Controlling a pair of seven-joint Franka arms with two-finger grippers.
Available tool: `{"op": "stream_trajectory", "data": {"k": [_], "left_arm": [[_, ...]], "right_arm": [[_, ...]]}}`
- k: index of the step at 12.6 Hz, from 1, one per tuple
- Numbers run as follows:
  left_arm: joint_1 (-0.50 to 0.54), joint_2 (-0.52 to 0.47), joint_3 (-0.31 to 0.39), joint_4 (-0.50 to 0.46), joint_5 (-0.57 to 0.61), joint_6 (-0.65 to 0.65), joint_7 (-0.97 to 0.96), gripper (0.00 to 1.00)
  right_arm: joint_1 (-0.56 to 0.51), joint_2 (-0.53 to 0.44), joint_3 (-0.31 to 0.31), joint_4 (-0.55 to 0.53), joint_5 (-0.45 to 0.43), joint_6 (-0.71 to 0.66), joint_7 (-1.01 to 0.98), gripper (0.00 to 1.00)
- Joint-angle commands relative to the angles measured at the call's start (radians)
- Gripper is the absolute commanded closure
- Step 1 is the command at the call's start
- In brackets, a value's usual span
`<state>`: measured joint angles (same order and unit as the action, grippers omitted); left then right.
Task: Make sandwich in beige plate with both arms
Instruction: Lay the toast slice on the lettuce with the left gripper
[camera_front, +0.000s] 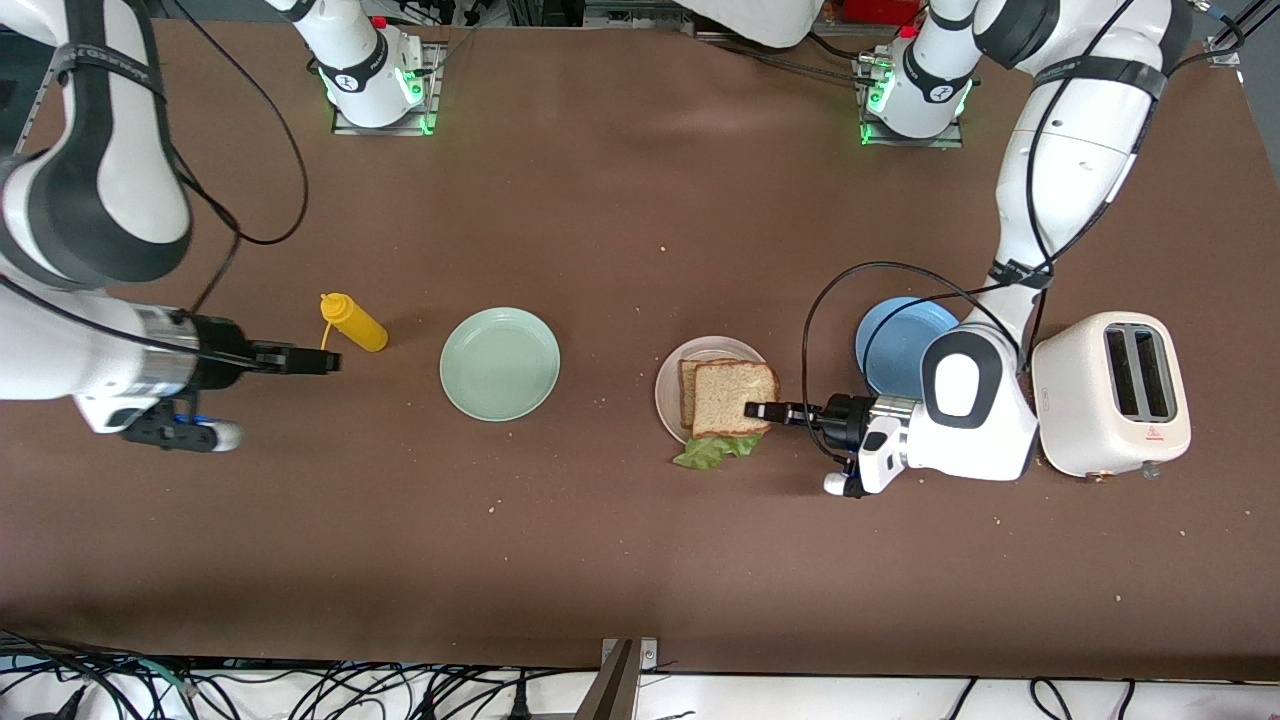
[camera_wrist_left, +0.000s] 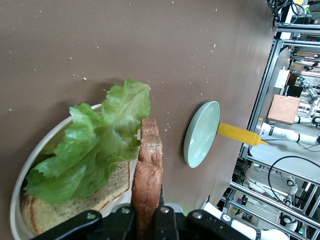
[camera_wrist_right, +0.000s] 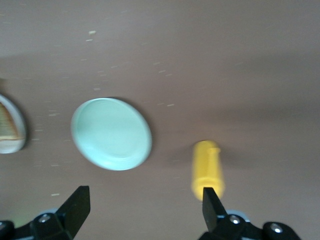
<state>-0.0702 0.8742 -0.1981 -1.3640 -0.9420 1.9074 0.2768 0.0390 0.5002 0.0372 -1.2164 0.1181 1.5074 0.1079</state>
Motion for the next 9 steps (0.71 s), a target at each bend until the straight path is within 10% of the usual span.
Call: {"op": "stream_trajectory", "data": {"k": [1, 2, 3, 4, 9], "left_arm": [[-0.016, 0.019, 0.009, 0.011, -0.037, 0.015, -0.008, 1.0], [-0.016, 0.023, 0.009, 0.009, -0.035, 0.015, -0.008, 0.75], [-0.019, 0.026, 0.009, 0.009, -0.025, 0.016, -0.004, 0.2], [-0.019, 0.026, 0.012, 0.009, -0.023, 0.016, -0.005, 0.0], [-0.003, 0.005, 0.074, 0.005, -0.017, 0.013, -0.017, 0.0]], "right_arm": [[0.019, -0.049, -0.014, -0.034, -0.161, 0.051, -0.097, 0.01], [0.019, -0.055, -0.029, -0.034, -0.16, 0.086, -0.099, 0.01], [0.019, -0.064, -0.031, -0.032, -0.16, 0.109, -0.087, 0.01], [0.019, -0.077, -0.033, -0.037, -0.157, 0.125, -0.085, 0.01], [0.013, -0.114, -0.034, -0.104, -0.156, 0.134, -0.048, 0.0]]}}
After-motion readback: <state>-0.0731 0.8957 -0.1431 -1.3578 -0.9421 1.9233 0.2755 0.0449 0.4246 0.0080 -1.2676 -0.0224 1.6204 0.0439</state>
